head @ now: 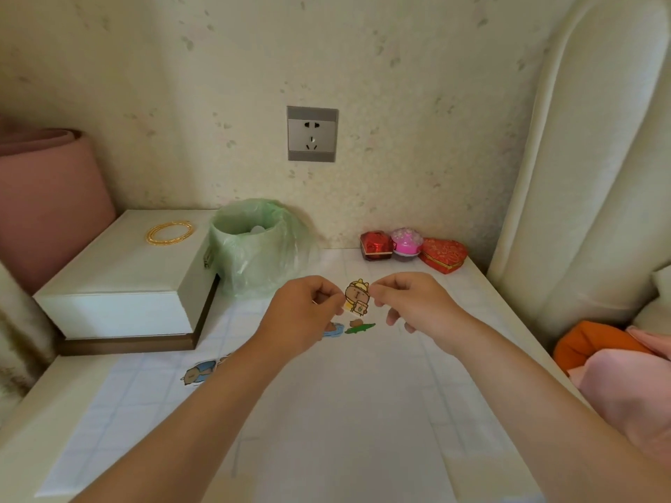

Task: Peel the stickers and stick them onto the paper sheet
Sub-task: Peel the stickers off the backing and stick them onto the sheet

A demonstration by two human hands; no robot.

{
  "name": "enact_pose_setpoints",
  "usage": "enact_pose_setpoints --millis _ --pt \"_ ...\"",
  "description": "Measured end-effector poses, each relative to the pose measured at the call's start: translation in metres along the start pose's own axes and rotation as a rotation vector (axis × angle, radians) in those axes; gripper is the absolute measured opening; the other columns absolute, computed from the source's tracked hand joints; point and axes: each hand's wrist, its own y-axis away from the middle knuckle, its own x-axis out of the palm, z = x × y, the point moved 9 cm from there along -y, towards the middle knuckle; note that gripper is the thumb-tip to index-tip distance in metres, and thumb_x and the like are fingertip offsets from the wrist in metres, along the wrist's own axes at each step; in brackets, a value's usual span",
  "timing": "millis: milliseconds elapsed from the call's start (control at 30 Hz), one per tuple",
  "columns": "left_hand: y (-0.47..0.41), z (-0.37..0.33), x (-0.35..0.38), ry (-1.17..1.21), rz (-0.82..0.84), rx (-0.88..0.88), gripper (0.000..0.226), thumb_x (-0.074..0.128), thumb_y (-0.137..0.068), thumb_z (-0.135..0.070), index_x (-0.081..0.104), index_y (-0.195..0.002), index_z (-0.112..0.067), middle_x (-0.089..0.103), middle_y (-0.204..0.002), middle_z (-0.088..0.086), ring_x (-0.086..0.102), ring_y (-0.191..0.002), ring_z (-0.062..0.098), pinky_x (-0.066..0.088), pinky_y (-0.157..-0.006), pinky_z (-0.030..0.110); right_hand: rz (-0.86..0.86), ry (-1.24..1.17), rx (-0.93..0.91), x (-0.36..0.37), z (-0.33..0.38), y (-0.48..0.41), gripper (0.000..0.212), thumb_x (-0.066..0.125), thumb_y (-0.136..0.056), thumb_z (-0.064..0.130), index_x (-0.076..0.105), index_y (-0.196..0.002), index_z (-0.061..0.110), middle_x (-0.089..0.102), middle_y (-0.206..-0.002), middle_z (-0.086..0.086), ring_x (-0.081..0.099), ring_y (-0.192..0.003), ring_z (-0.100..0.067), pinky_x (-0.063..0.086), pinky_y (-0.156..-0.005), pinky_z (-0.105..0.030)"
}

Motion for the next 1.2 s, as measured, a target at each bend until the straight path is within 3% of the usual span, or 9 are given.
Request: enact_pose_setpoints --millis 133,333,467,533,600,667,733,1000,1200 --pt "-0.002 -0.006 0.009 0.085 -0.027 -0.022 0.010 0.066 -0.093 -0.015 0.072 -0.086 -0.012 0.074 -0.076 0.002 0.059 -0.053 0.014 0.050 -0.047 0.023 0.014 -0.087 0.019 -0.015 -0.004 -0.001 0.011 0.067 -0.094 0.026 0.075 -0.098 0.020 0.074 -0.090 0.004 0.062 -0.061 -0.006 0.038 -0.052 -0.024" --pt "-0.008 -0.008 0.027 0.074 -0.014 -0.031 0.010 0.065 -0.094 -0.018 0.074 -0.090 -0.016 0.075 -0.078 -0.002 0.060 -0.053 0.013 0.055 -0.060 0.035 -0.007 -0.126 0.033 -0.025 -0.016 -0.006 0.011 0.066 -0.095 0.023 0.075 -0.096 0.016 0.073 -0.081 0.005 0.058 -0.057 -0.008 0.035 -0.050 -0.023" --pt "-0.011 0.002 0.035 0.019 0.016 -0.038 0.027 0.056 -0.098 -0.014 0.064 -0.124 -0.014 0.076 -0.088 -0.004 0.067 -0.064 0.017 0.058 -0.060 0.032 -0.057 -0.122 0.115 -0.031 -0.036 -0.012 0.012 0.065 -0.096 0.021 0.074 -0.095 0.013 0.072 -0.083 0.003 0.057 -0.053 -0.008 0.033 -0.048 -0.023" --pt "-0.013 0.003 0.035 -0.236 0.034 0.040 0.032 0.053 -0.099 -0.015 0.063 -0.128 -0.020 0.074 -0.096 -0.007 0.069 -0.077 0.012 0.058 -0.074 0.028 -0.101 -0.112 0.176 -0.036 -0.048 -0.015 0.012 0.064 -0.096 0.020 0.073 -0.096 0.012 0.071 -0.086 0.000 0.057 -0.055 -0.010 0.031 -0.047 -0.024" --pt "-0.011 0.004 0.039 -0.533 0.088 0.126 0.029 0.055 -0.098 -0.021 0.066 -0.125 -0.027 0.068 -0.114 -0.011 0.064 -0.102 0.008 0.050 -0.090 0.024 -0.119 -0.105 0.227 -0.038 -0.059 -0.016 0.013 0.063 -0.097 0.019 0.072 -0.099 0.011 0.070 -0.090 -0.002 0.058 -0.058 -0.012 0.029 -0.046 -0.024" --pt "-0.008 0.011 0.052 -0.699 0.224 0.192 0.032 0.060 -0.096 -0.030 0.064 -0.127 -0.034 0.056 -0.133 -0.013 0.048 -0.126 0.010 0.043 -0.101 0.029 -0.093 -0.116 0.274 -0.036 -0.069 -0.016 0.013 0.064 -0.097 0.018 0.071 -0.101 0.009 0.072 -0.091 -0.006 0.059 -0.055 -0.013 0.027 -0.044 -0.022" --pt "-0.002 0.021 0.065 -0.808 0.360 0.210 0.045 0.063 -0.093 -0.039 0.055 -0.137 -0.037 0.043 -0.146 -0.012 0.032 -0.138 0.012 0.039 -0.107 0.037 -0.059 -0.116 0.312 -0.030 -0.075 -0.014 0.013 0.065 -0.096 0.017 0.071 -0.101 0.007 0.073 -0.089 -0.007 0.057 -0.049 -0.012 0.025 -0.041 -0.020" --pt "0.001 0.023 0.073 -0.878 0.350 0.252 0.057 0.062 -0.093 -0.043 0.046 -0.146 -0.029 0.043 -0.138 -0.012 0.031 -0.131 0.009 0.031 -0.086 0.026 -0.047 0.005 0.460 -0.018 -0.090 -0.007 0.019 0.077 -0.084 0.021 0.072 -0.090 0.005 0.077 -0.079 -0.004 0.048 -0.045 -0.011 0.024 -0.040 -0.018" --pt "0.002 0.024 0.075 -0.871 0.359 0.235 0.059 0.060 -0.094 -0.043 0.042 -0.148 -0.029 0.042 -0.138 -0.011 0.033 -0.130 0.011 0.030 -0.085 0.027 -0.112 0.069 0.443 -0.017 -0.096 -0.011 0.026 0.081 -0.080 0.029 0.074 -0.088 0.005 0.077 -0.075 -0.002 0.048 -0.042 -0.011 0.030 -0.038 -0.016"
